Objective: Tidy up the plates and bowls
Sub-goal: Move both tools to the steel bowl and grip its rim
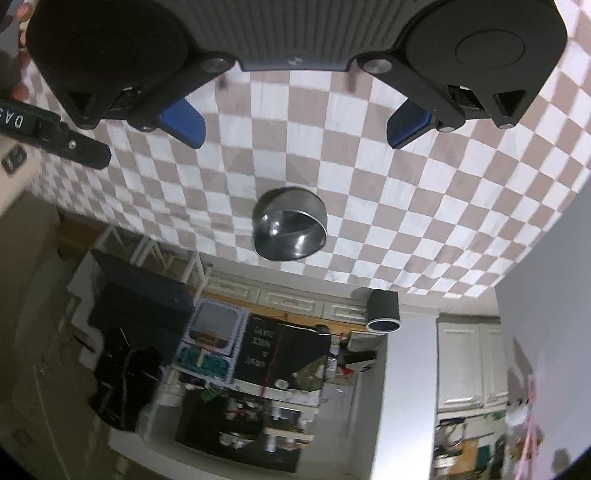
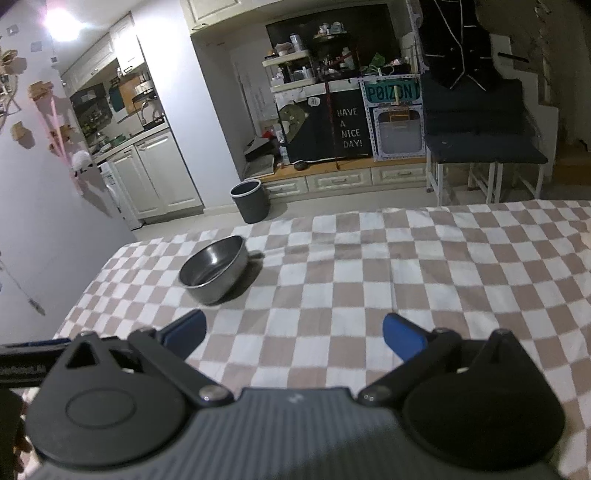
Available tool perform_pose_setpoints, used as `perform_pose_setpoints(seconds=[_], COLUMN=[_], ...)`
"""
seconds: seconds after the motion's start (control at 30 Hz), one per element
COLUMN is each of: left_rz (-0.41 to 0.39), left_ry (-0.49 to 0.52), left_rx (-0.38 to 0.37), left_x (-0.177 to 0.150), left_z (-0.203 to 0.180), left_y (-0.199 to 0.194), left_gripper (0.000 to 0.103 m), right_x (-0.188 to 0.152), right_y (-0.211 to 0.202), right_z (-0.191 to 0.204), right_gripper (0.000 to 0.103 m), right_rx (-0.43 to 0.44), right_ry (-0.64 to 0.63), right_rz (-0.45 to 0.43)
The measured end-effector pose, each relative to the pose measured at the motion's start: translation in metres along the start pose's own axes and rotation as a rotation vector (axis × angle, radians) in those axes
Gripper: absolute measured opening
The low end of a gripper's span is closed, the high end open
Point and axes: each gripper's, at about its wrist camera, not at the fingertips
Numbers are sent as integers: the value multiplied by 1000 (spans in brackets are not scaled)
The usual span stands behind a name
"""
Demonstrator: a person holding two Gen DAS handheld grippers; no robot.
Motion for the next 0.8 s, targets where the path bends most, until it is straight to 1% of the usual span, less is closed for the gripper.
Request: perform_pose_setpoints(seconds=[0.1, 0.2, 0.27, 0.3, 0.37, 0.43, 0.47, 0.53, 0.6, 0.63, 0.67, 0.7, 0.73, 0.77, 0.8], left_rz=[-5, 4, 14, 18, 20, 20, 21, 26, 25, 24, 23, 28, 39, 48, 57], left_ry=[-94, -210, -277, -308, -357, -394, -410, -433, -438, -436, -434, -432, -431, -433, -437], left_rx=[-2, -28, -57, -73, -91, -97, -98, -98, -93, -86, -82, -79, -78, -76, -73], left_x=[7, 15, 20, 23, 28, 33, 35, 40, 43, 44, 45, 46, 46, 46, 46], left_z=[9, 18, 22, 24, 27, 28, 29, 30, 29, 28, 28, 27, 27, 28, 29], left_y=[17, 35, 48, 54, 65, 77, 82, 92, 99, 102, 105, 108, 112, 116, 119], left_gripper=[103, 100, 94, 88, 82, 71, 69, 59, 56, 55, 55, 55, 54, 53, 50], right_x=[8, 14, 18, 20, 24, 29, 31, 36, 40, 42, 44, 47, 50, 52, 54], right_y=[18, 33, 41, 44, 49, 53, 54, 57, 63, 67, 75, 82, 90, 96, 101], right_z=[-3, -5, -7, -8, -10, -13, -12, -10, -5, -2, 1, 6, 11, 16, 21], right_gripper=[103, 102, 97, 95, 86, 82, 79, 76, 73, 70, 64, 61, 55, 52, 51], right_rx=[9, 4, 14, 20, 30, 75, 91, 117, 150, 159, 161, 162, 162, 158, 154], right_ry=[7, 11, 22, 24, 32, 42, 45, 48, 49, 43, 30, 15, -3, -15, -26], right_rz=[6, 39, 52, 55, 59, 59, 57, 39, 29, 33, 44, 57, 73, 85, 92])
Point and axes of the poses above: each gripper's, at about its wrist camera, not at the fingertips, and y roughly the way its jaws point, z to its left, x to its top, and after that the axes turned 2 degrees about -x, right-handed
